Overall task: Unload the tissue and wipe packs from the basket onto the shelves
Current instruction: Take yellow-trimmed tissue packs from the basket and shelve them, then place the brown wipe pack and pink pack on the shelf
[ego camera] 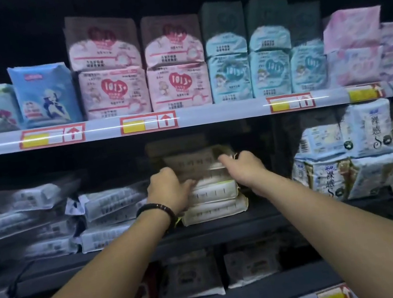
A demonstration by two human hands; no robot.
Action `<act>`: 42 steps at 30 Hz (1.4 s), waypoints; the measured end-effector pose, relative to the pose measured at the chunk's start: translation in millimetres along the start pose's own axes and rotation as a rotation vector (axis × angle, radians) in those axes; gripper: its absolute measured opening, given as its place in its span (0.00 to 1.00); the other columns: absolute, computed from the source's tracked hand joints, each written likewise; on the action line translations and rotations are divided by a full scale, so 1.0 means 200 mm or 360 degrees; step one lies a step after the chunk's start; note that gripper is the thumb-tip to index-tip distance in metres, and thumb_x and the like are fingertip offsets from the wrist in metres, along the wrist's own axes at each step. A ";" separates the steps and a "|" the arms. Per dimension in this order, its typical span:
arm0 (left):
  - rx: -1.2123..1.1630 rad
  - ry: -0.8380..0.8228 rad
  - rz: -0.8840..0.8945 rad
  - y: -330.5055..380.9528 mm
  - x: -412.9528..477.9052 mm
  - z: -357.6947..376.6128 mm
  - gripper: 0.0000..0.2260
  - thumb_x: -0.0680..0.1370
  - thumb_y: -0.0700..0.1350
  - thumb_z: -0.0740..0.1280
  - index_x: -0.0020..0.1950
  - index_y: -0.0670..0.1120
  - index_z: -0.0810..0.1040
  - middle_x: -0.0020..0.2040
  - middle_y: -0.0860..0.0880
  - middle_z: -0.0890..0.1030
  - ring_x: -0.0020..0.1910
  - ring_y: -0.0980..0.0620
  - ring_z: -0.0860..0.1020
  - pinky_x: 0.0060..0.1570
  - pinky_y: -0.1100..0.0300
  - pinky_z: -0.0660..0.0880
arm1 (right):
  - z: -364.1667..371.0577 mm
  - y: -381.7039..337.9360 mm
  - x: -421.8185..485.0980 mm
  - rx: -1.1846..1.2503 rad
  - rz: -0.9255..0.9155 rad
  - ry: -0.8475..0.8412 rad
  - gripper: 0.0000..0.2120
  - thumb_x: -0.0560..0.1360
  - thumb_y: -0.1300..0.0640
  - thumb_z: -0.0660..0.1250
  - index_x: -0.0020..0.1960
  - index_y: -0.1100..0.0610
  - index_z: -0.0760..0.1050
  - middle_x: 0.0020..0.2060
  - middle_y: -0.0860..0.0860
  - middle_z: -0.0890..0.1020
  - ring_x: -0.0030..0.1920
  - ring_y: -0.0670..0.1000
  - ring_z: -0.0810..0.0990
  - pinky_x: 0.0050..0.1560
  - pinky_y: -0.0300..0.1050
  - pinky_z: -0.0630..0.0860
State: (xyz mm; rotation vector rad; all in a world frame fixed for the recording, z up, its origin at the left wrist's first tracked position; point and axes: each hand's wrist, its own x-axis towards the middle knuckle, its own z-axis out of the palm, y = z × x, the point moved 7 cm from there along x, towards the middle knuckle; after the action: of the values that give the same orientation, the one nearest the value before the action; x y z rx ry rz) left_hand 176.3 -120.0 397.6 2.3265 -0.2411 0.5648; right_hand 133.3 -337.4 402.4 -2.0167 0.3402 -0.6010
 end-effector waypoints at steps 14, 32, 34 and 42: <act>-0.0057 0.0147 0.0626 -0.13 -0.66 -0.10 0.14 0.79 0.52 0.71 0.58 0.55 0.68 0.48 0.55 0.77 0.46 0.53 0.77 0.43 0.53 0.73 | -0.09 0.36 -0.55 0.0242 -0.0410 0.0243 0.09 0.81 0.46 0.71 0.50 0.51 0.80 0.41 0.46 0.84 0.43 0.46 0.81 0.42 0.40 0.75; 0.0732 -0.1990 0.0185 -1.31 -2.11 1.09 0.22 0.81 0.59 0.69 0.71 0.49 0.79 0.71 0.45 0.79 0.70 0.43 0.77 0.67 0.55 0.73 | 0.77 2.43 -1.88 -0.1589 0.0344 -0.1613 0.36 0.71 0.42 0.79 0.74 0.53 0.73 0.71 0.57 0.78 0.69 0.59 0.78 0.70 0.51 0.76; 0.0819 -0.2072 0.0237 -1.30 -2.14 1.12 0.25 0.82 0.59 0.67 0.75 0.48 0.76 0.74 0.43 0.77 0.72 0.41 0.74 0.69 0.54 0.71 | 0.80 2.53 -1.93 -0.1714 0.0331 -0.1686 0.43 0.72 0.38 0.76 0.80 0.52 0.65 0.77 0.59 0.71 0.76 0.60 0.72 0.77 0.56 0.69; 0.0785 -0.2149 0.0340 -1.21 -2.14 1.21 0.26 0.83 0.62 0.64 0.78 0.50 0.73 0.75 0.45 0.76 0.71 0.42 0.75 0.70 0.51 0.72 | 0.85 2.67 -1.88 -0.1949 0.0425 -0.1813 0.59 0.69 0.38 0.79 0.85 0.60 0.50 0.83 0.62 0.59 0.83 0.64 0.57 0.82 0.66 0.53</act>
State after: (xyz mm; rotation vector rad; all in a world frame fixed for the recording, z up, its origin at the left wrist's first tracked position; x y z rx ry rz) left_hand -45.1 -106.6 -102.6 2.7941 -1.0475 -1.0679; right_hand -86.6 -299.9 -234.3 -2.9384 0.2568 1.2377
